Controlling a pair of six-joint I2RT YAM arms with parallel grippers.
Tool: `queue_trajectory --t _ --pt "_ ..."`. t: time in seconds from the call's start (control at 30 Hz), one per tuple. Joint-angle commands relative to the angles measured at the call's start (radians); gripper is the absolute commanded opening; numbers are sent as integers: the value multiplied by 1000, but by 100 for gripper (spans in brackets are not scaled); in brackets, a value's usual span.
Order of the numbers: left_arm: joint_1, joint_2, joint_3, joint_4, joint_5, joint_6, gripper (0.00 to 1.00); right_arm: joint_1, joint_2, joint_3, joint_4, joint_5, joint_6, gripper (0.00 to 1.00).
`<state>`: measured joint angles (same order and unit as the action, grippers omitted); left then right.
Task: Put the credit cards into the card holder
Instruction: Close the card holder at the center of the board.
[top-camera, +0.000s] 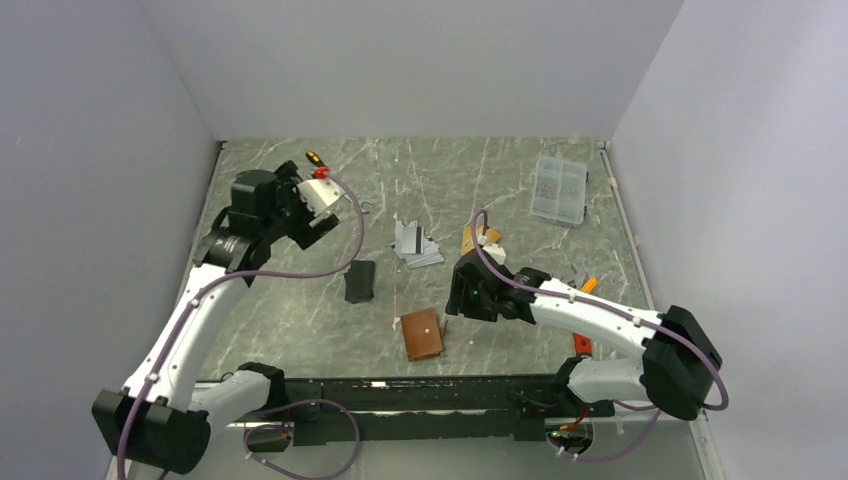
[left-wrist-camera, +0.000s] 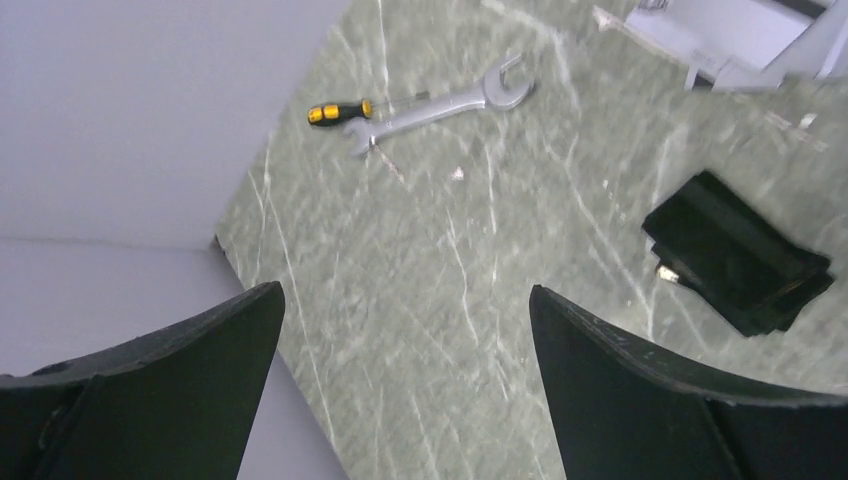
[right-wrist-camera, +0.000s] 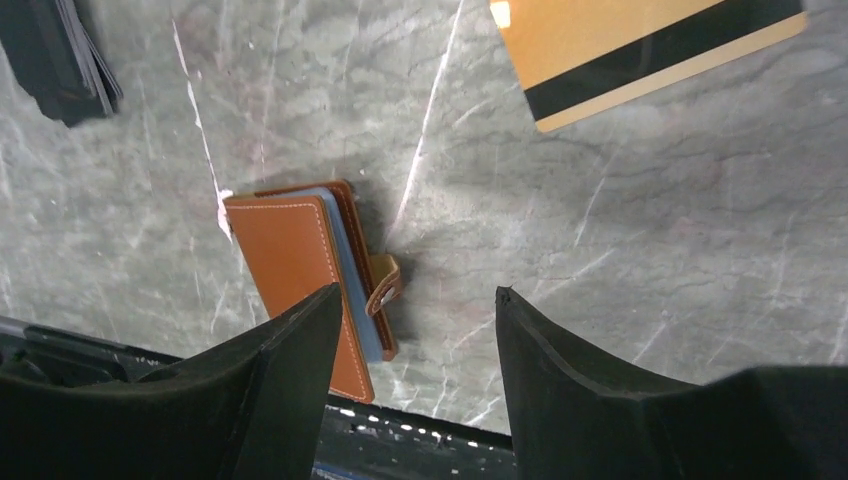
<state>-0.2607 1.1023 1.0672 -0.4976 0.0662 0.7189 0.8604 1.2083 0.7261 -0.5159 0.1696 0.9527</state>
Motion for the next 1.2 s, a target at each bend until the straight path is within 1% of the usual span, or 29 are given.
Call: queue_trajectory --t 0.0,0.03,0.07,0.1,0.13,0.23,0.27,0.3,0.33,0.47,0.57,0.63,0.7,0.8,1.07,1.17 --pt "13 23 12 -78 272 -23 99 -2 60 70 -22 -109 -29 59" --pt "-22 51 20 -112 259 -47 94 -1 71 73 -17 -127 -29 59" --pt "-58 70 10 -144 261 -47 86 -1 85 74 -15 -140 -27 58" --pt "-108 72 -19 -140 234 -59 82 -1 96 78 -17 -150 -22 56" --pt "-157 62 -66 -97 205 -62 81 -1 109 82 -20 -157 -16 54" --pt "-324 -14 -213 42 150 -68 88 -1 121 85 -21 -163 -3 51" --pt "-372 -23 -234 59 147 -76 90 -1 123 83 -23 -163 1 50" --pt "-410 -15 -236 56 154 -87 96 -2 127 81 -23 -163 3 50" --pt "-441 6 -231 46 158 -102 99 -2 133 81 -23 -163 3 49" --pt "-586 99 -249 65 119 -127 99 -1 172 91 -34 -163 3 46" --pt "-699 145 -282 117 81 -126 99 0 201 103 -43 -163 5 40" --pt "-759 171 -298 136 88 -121 99 -1 210 107 -52 -163 7 37" --pt "-804 196 -311 147 89 -93 99 -1 210 105 -59 -163 13 34" --pt "-840 215 -344 186 93 -43 99 -2 197 96 -66 -150 22 29" --pt "-856 241 -366 268 135 14 99 -4 199 93 -83 -104 35 16" --pt "-863 249 -376 291 154 22 95 -4 189 95 -94 -75 38 13"
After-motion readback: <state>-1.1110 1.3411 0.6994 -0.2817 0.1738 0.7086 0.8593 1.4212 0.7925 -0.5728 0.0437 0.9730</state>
